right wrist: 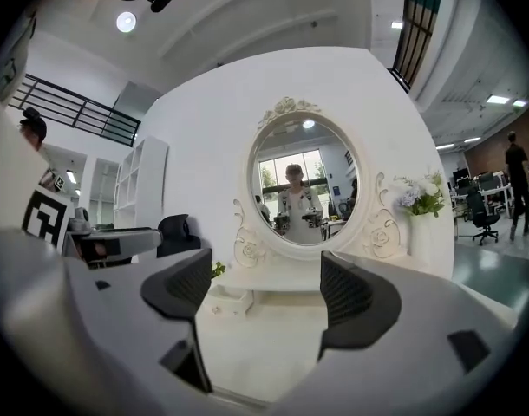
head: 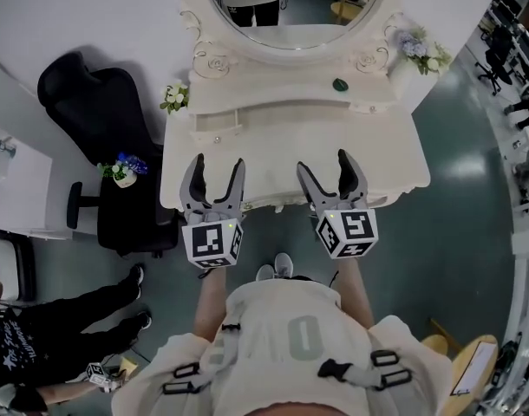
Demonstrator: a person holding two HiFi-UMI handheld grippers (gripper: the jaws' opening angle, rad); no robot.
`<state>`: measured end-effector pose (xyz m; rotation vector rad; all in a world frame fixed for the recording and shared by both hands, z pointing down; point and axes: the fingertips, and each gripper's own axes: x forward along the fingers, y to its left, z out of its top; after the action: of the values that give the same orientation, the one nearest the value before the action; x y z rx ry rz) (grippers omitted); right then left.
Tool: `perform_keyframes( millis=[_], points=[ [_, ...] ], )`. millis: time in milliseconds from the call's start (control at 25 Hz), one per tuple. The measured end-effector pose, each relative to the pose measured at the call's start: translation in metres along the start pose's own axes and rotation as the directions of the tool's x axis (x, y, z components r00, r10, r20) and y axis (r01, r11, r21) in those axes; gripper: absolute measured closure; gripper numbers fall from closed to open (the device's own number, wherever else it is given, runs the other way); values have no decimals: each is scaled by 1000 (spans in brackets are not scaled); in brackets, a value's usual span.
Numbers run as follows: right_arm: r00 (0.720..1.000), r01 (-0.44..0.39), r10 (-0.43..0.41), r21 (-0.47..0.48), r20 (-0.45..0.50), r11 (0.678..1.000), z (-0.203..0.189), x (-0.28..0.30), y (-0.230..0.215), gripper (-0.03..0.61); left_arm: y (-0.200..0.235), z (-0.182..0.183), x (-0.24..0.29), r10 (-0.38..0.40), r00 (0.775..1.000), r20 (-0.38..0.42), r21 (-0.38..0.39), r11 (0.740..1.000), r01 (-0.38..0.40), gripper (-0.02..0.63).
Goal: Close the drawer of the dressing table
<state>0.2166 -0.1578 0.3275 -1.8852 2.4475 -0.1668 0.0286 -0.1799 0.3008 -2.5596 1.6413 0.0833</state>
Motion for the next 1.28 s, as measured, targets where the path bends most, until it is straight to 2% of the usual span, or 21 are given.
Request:
perform_keyframes(
  millis=[320,600,920,1280],
  points=[
    [999,-36,36,-11,-14,999,-9,7,-5,196,8,-11,0,52,998,-30,-6,999,-53,311],
    [998,-47,48,7,-37,999,-26,12,-10,196,18,-32,-6,101,991,-89,-22,994,-103,312],
    [999,15,-15,-16,-34,1000,-12,31,-7,198,35,-31,12,47,993,-106,-26,998,-50,313],
    [999,31,-32,-44,-34,999,-9,55,22,198,69,-30,18,38,995,-91,-54,998,-43,313]
  ],
)
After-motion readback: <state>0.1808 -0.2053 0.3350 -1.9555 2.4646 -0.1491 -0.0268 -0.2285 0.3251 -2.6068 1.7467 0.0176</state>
